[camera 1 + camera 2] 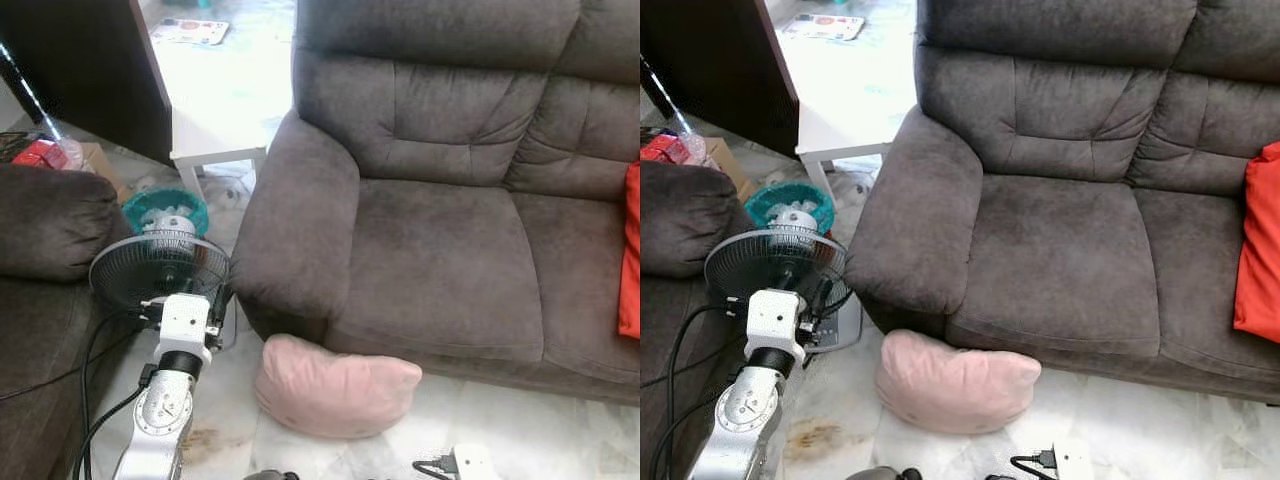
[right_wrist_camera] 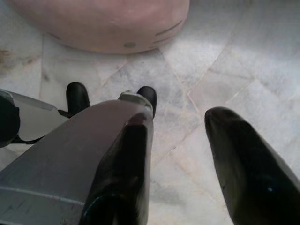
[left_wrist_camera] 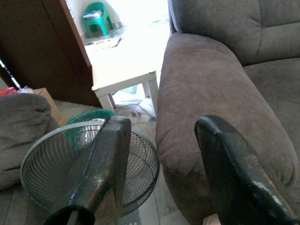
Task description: Move the pillow to the sofa from floor
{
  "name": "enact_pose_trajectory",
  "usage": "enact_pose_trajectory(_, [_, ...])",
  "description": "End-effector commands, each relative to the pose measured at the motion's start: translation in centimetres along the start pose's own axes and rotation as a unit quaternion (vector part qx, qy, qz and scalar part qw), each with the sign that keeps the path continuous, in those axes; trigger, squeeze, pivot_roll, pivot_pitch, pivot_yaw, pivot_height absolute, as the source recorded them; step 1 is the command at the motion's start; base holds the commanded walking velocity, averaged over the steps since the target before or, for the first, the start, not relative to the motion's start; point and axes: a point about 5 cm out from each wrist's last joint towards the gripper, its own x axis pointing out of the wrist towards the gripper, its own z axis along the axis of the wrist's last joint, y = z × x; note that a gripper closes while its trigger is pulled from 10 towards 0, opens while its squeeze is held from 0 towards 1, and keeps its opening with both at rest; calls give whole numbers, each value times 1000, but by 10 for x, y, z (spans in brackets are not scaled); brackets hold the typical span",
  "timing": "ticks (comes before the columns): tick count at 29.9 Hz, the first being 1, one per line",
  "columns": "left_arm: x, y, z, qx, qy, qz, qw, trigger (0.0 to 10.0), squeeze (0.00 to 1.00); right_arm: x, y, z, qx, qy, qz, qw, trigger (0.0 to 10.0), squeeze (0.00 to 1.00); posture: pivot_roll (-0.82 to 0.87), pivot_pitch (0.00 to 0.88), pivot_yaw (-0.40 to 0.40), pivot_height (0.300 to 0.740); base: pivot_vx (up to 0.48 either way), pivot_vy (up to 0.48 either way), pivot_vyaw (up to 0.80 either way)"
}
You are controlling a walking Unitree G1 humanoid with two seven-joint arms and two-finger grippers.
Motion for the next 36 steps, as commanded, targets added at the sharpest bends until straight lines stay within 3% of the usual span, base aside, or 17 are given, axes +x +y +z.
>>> enact_pose_trajectory(1, [-1, 0, 0, -1, 2, -3, 1000, 10000, 0, -1, 0, -6, 3, 12, 0, 1000, 10000, 0, 163, 116, -23, 740, 0, 0, 0])
enact_pose_trajectory(22, [2, -2, 7, 8, -14, -11, 1000, 10000, 0, -1, 0, -6, 8, 8, 0, 1000, 10000, 0, 164, 118, -23, 740, 0, 0, 0])
enact_pose_trajectory(26, [1, -2, 7, 8, -14, -11, 1000, 10000, 0, -1, 0, -6, 8, 9, 2, 1000, 10000, 0, 166, 118, -22, 740, 0, 0, -723])
enact_pose_trajectory(36, [2, -2, 6, 9, -12, -11, 1000, 10000, 0, -1, 1, -5, 6, 7, 2, 1000, 10000, 0, 166, 116, -22, 740, 0, 0, 0])
